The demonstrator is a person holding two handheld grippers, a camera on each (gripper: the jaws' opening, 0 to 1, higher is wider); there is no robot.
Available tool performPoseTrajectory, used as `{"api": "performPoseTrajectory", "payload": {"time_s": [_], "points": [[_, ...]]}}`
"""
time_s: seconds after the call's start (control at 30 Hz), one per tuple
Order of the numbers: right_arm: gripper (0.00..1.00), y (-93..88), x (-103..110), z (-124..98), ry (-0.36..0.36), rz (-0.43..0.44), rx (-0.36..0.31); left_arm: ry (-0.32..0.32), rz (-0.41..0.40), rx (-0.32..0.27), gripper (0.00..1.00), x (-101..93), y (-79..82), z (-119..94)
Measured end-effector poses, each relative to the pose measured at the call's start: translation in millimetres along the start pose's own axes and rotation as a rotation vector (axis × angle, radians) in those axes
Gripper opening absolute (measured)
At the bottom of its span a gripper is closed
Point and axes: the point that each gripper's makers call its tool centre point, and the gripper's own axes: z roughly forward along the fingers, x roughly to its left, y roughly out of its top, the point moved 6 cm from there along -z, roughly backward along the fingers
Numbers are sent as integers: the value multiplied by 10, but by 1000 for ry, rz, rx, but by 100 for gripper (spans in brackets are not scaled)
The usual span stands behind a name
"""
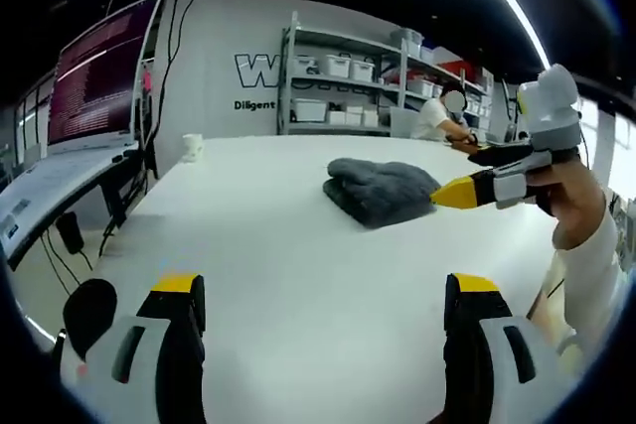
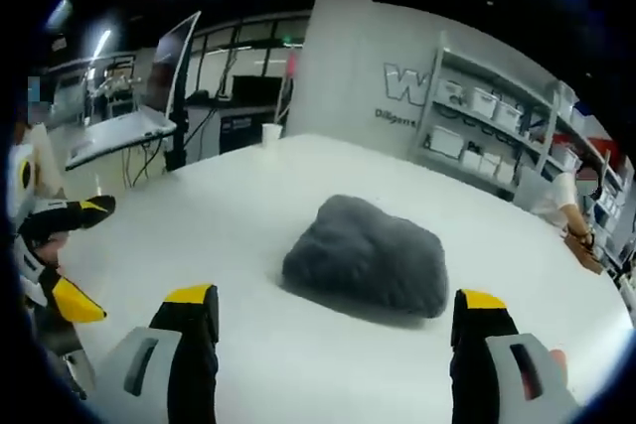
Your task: Open the folded towel by lifting each exposed corner and separating the folded layers until the towel lies flat within the target outline without major curled edges
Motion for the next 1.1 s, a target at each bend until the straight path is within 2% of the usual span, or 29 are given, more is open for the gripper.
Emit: {"api": "performPoseTrajectory", "payload": {"time_s": [0.37,0.57,0.73,0.87,1.0,1.1], "points": [[95,31,177,519,-162,-242,-55,17,-47,9,99,216,-91,30],[94,-70,232,709,-190,-352,-4,31,-66,16,99,277,-137,51],[85,-130,276,756,-203,-414,-19,29,-69,25,99,279,-159,64],[82,-147,318,768,-195,-427,-40,24,-69,26,99,267,-163,64],[68,-148,348,776,-204,-460,-59,21,-71,22,99,258,-164,60],[66,-150,348,788,-218,-476,-60,18,-71,22,99,256,-164,57]]}}
